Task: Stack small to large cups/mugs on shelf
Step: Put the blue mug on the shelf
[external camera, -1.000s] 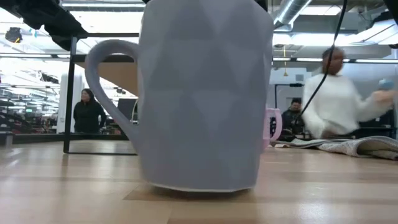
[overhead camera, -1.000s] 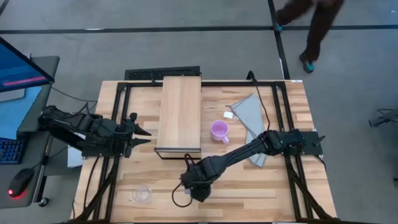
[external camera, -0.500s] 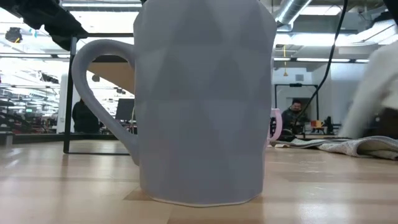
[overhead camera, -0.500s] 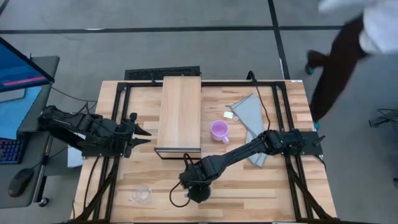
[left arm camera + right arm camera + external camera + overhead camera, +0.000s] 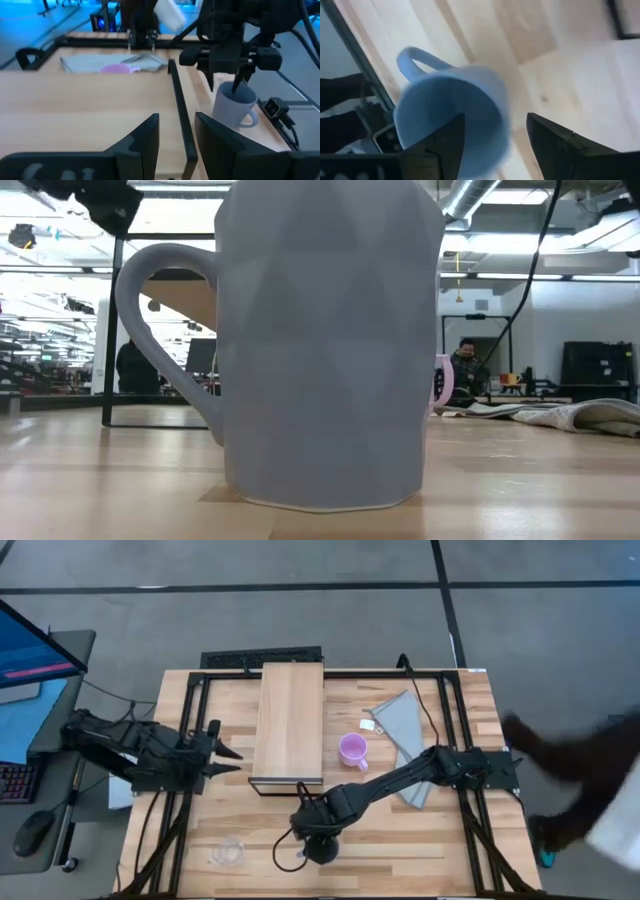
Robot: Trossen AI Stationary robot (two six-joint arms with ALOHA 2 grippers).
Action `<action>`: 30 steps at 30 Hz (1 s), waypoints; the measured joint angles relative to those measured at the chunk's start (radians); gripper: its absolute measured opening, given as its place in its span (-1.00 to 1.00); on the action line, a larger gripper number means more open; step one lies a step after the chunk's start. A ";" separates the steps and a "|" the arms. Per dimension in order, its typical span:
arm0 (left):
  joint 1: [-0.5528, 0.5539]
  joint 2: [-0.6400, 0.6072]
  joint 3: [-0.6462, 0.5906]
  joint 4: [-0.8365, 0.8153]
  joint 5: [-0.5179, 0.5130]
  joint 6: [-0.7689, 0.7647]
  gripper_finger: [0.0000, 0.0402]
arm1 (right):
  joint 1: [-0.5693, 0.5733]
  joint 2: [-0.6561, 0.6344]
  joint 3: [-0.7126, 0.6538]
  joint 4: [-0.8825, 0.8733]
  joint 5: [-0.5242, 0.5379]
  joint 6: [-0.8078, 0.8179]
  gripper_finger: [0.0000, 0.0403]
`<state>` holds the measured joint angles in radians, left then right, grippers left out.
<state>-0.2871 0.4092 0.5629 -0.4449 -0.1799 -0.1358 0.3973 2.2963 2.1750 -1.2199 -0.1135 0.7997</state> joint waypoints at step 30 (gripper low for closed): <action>-0.061 0.149 0.104 0.098 0.062 0.076 -0.47 | 0.115 -0.266 0.136 -0.349 0.748 0.075 -0.87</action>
<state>-0.3478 0.5582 0.6672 -0.3470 -0.1175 -0.0595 0.5123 2.0305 2.3105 -1.5686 0.6340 0.8747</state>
